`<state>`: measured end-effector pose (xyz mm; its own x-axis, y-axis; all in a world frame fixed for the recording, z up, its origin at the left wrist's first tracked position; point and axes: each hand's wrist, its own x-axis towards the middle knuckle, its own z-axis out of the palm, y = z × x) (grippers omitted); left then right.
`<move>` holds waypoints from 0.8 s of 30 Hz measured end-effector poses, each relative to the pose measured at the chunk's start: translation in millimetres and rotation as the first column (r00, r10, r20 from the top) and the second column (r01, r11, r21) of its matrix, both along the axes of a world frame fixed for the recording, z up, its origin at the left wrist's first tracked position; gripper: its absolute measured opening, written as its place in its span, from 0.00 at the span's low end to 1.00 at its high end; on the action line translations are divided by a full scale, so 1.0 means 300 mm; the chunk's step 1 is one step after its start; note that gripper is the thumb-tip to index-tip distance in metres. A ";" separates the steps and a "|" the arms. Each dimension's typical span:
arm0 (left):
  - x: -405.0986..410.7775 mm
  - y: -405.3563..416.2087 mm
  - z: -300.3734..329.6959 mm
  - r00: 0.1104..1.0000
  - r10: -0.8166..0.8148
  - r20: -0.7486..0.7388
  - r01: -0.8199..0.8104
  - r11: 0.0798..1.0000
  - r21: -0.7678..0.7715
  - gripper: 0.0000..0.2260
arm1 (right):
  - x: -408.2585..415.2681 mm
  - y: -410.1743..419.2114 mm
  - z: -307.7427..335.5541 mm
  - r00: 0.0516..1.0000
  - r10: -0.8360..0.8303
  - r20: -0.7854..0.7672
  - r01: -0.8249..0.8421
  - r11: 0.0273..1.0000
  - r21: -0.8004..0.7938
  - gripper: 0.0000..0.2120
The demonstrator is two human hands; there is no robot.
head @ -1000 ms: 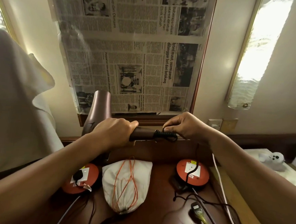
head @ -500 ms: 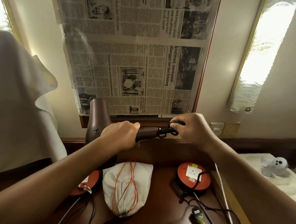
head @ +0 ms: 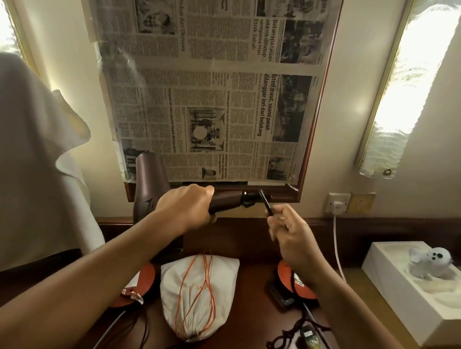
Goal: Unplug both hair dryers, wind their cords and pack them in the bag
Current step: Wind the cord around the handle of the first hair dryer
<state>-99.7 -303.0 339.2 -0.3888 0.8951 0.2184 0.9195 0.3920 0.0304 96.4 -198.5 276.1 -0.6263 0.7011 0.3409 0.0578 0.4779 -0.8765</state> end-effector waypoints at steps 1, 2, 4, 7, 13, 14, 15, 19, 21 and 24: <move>-0.002 0.000 0.005 1.000 -0.003 0.005 0.003 1.000 0.009 0.16 | -0.002 -0.005 -0.014 0.999 0.032 -0.025 -0.035 0.994 -0.100 0.06; -0.003 0.001 0.010 1.000 -0.007 -0.001 0.007 1.000 0.007 0.15 | -0.006 -0.007 -0.028 0.997 0.058 -0.044 -0.065 0.978 -0.199 0.06; -0.005 0.000 0.017 1.000 -0.011 0.002 0.011 1.000 -0.001 0.15 | -0.009 -0.010 -0.051 0.991 0.093 -0.093 -0.121 0.926 -0.357 0.10; -0.008 -0.006 0.023 0.999 -0.007 0.040 0.007 1.000 0.001 0.14 | -0.013 -0.007 -0.079 0.976 0.141 -0.164 -0.202 0.863 -0.463 0.15; -0.006 -0.028 0.020 0.995 -0.025 0.092 0.026 1.000 -0.010 0.13 | -0.026 0.028 -0.150 0.913 0.256 -0.319 -0.393 0.766 -0.508 0.10; -0.004 -0.032 0.020 0.995 -0.032 0.093 0.034 0.999 -0.015 0.12 | -0.029 0.033 -0.159 0.910 0.260 -0.324 -0.399 0.762 -0.509 0.09; -0.002 -0.035 0.021 0.995 -0.040 0.090 0.042 0.999 -0.018 0.11 | -0.033 0.035 -0.164 0.910 0.263 -0.320 -0.399 0.763 -0.508 0.10; 0.004 -0.044 0.038 0.992 -0.066 0.107 0.068 0.998 -0.018 0.11 | -0.042 0.040 -0.159 0.932 0.251 -0.261 -0.355 0.777 -0.520 0.14; 0.006 -0.051 0.047 0.990 -0.080 0.115 0.084 0.996 -0.032 0.10 | -0.043 0.045 -0.151 0.946 0.236 -0.220 -0.319 0.786 -0.529 0.16; 0.010 -0.060 0.057 0.987 -0.118 0.109 0.127 0.989 -0.079 0.10 | -0.042 0.054 -0.137 0.963 0.223 -0.155 -0.271 0.797 -0.540 0.18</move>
<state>-96.8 -321.1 356.3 -0.2915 0.9510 0.1030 0.9543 0.2818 0.0992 83.8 -182.3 235.2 -0.7918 0.6108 0.0005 -0.0765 -0.0983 -0.9922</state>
